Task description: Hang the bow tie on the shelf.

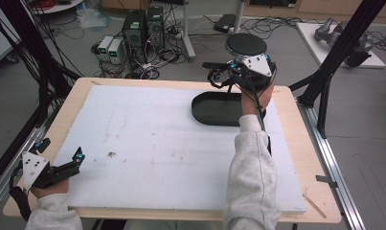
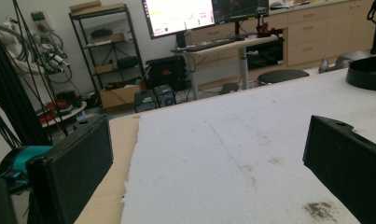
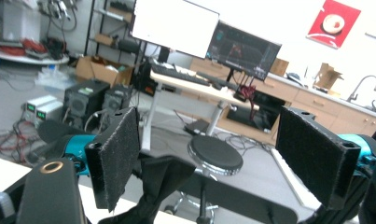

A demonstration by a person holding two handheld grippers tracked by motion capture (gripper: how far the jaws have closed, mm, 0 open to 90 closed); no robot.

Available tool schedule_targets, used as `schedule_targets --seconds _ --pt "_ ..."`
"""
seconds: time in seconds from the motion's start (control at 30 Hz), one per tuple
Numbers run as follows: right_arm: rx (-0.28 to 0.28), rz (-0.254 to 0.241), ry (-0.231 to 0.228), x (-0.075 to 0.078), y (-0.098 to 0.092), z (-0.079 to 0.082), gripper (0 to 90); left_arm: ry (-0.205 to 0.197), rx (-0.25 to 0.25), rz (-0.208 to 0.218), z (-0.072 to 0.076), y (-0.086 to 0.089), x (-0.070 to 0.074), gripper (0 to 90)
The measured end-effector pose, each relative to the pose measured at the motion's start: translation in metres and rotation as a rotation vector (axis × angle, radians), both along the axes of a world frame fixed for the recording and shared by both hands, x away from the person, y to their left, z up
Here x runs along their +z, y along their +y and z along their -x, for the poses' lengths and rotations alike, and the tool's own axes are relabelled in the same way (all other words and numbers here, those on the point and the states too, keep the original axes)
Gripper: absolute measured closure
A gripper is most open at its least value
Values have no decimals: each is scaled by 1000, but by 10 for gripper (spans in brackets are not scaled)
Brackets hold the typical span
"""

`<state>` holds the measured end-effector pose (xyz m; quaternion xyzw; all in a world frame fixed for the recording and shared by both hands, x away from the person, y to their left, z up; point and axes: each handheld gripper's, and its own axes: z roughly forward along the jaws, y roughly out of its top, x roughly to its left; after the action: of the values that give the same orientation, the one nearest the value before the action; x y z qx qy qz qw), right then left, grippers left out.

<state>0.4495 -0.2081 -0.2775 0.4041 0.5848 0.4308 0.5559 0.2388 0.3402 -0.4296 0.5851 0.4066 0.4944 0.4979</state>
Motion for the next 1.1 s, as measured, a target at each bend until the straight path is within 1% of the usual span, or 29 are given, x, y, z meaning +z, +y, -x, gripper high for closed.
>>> schedule_targets --seconds 0.03,0.07,0.13,0.17,0.2,0.23,0.27,0.3,0.33,0.37,0.4,0.43,0.47,0.5,0.53,0.57,0.6,0.63,0.7,0.77,0.87,0.93,0.97,1.0,1.1 --pt "-1 0 -15 3 0 4 183 0 1 -1 0 0 0 18" --pt "-1 0 -15 3 0 4 183 0 2 0 0 0 0 18" --pt "10 -2 -30 10 -2 11 114 1 1 -1 0 0 0 18" --pt "12 -6 -46 13 -2 15 114 3 0 -1 0 0 0 18" --pt "5 -8 -70 20 -4 24 114 2 0 1 0 -1 0 17" --pt "5 -8 -70 20 -4 24 114 3 1 1 -1 -1 0 17" --pt "1 -11 -84 24 -6 30 114 7 3 -1 -1 -1 0 18" --pt "-4 -18 -99 27 -8 34 113 10 6 -3 -1 -1 0 18" --pt "2 -35 -117 32 -11 43 113 11 7 -3 -1 -1 -1 18" --pt "2 -35 -117 32 -11 43 113 8 5 -1 -1 -1 0 18" --pt "14 -51 -131 36 -15 53 111 6 6 0 -1 -1 0 18" --pt "14 -51 -131 36 -15 53 111 5 6 0 -1 -1 0 18" --pt "20 -55 -136 37 -16 58 110 5 6 1 -1 -1 0 18" --pt "29 -53 -153 40 -21 72 110 5 6 1 -1 -1 -1 18" --pt "28 -53 -159 41 -23 77 110 6 6 0 -1 -1 -1 18" --pt "28 -53 -159 41 -23 77 110 6 5 -1 0 -1 -1 18" --pt "27 -63 -153 42 -24 83 111 5 5 -1 0 -1 -1 18" --pt "28 -64 -162 42 -26 88 111 5 5 -1 0 -1 -1 18" --pt "49 -107 -184 44 -31 101 111 6 6 -2 -1 -1 -1 18" --pt "45 -118 -193 47 -36 114 111 8 5 -2 -1 -1 -1 18" --pt "29 -115 -196 48 -43 130 111 1 0 -3 -1 -2 -1 18" --pt "22 -118 -200 47 -49 139 111 5 -3 -5 0 -2 -1 18" --pt "3 -120 -209 45 -56 151 111 5 -4 -4 0 -2 -1 18" --pt "3 -120 -209 45 -56 151 111 5 -4 -4 0 -2 -1 18" --pt "-13 -130 -219 42 -64 165 111 -2 -5 -3 0 -2 -1 18"
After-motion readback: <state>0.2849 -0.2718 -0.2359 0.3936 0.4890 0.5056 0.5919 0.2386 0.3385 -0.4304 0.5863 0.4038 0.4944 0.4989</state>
